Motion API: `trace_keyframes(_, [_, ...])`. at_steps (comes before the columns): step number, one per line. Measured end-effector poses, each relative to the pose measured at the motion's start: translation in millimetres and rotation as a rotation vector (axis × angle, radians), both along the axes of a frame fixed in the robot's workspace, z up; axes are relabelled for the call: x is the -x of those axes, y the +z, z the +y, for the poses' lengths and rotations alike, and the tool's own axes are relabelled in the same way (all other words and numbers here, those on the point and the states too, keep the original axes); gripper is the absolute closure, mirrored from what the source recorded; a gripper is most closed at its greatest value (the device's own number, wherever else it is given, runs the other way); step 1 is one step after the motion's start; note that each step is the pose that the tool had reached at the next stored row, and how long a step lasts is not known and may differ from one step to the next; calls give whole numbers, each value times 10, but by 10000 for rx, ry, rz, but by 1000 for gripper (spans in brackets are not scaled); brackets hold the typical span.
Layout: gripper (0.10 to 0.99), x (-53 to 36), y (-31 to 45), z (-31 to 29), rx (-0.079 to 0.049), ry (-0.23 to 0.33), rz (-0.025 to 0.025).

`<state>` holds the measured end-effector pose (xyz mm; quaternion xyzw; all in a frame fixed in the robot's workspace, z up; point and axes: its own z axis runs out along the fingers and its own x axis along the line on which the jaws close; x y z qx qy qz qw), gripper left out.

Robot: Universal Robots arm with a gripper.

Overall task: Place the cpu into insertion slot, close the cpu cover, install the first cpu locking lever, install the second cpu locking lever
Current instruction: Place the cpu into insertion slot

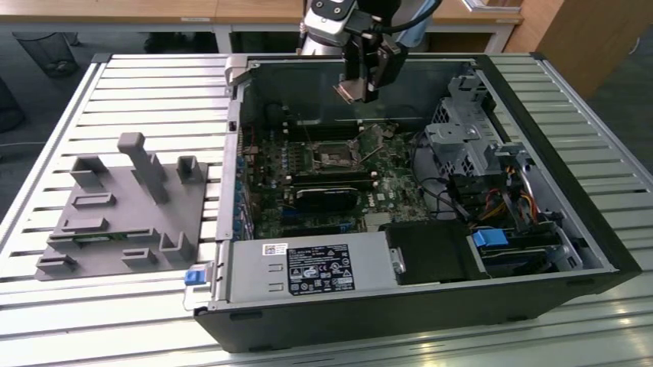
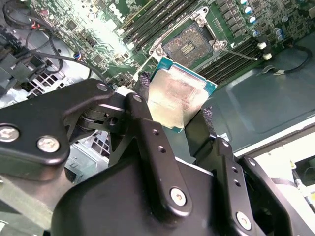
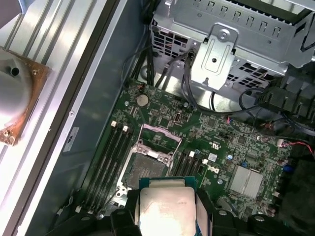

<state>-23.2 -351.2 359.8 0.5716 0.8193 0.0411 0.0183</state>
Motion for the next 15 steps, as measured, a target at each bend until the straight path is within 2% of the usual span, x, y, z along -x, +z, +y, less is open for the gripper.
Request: trace_keyframes(15, [541, 0, -4, 0, 0, -840, -1])
